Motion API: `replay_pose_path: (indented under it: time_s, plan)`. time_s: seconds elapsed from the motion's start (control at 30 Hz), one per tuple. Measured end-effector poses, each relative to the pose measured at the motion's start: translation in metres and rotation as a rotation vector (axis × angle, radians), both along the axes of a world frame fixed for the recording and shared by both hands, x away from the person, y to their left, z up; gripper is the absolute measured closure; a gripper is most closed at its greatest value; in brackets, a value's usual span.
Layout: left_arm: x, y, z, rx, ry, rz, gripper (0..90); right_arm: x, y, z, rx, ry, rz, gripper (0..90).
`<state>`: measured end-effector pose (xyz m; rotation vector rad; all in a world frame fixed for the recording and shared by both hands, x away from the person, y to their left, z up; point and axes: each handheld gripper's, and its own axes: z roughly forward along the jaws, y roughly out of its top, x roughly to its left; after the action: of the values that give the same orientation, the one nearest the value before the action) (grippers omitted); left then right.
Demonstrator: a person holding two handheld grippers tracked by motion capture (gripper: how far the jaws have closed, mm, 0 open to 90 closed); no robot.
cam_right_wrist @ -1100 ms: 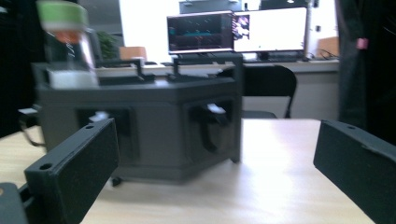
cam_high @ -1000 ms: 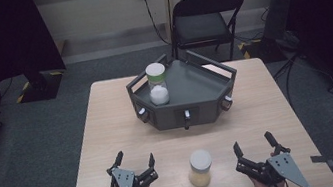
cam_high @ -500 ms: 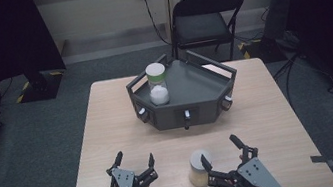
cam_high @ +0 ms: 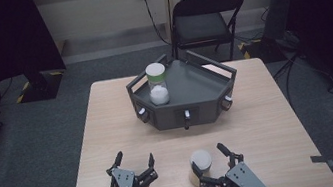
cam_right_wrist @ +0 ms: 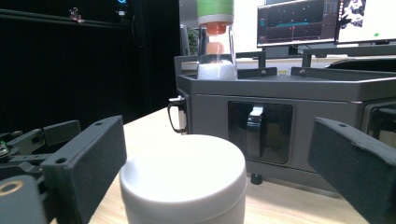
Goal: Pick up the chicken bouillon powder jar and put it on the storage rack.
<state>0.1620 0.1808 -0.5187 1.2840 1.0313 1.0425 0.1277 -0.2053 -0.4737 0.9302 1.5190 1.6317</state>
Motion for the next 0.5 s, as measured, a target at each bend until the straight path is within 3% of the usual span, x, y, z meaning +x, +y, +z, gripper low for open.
replay_pose_path:
  time_s: [0.3,0.5]
  plan:
    - [-0.0001,-0.0001,0.0,0.0,0.0,0.001,0.3,0.001,0.0038,-0.0024,-0.032,0.027,0.034,7.1]
    - [-0.0001,-0.0001,0.0,0.0,0.0,0.001,0.3,0.0025,0.0025,-0.0057,-0.051,0.058,0.051,15.3]
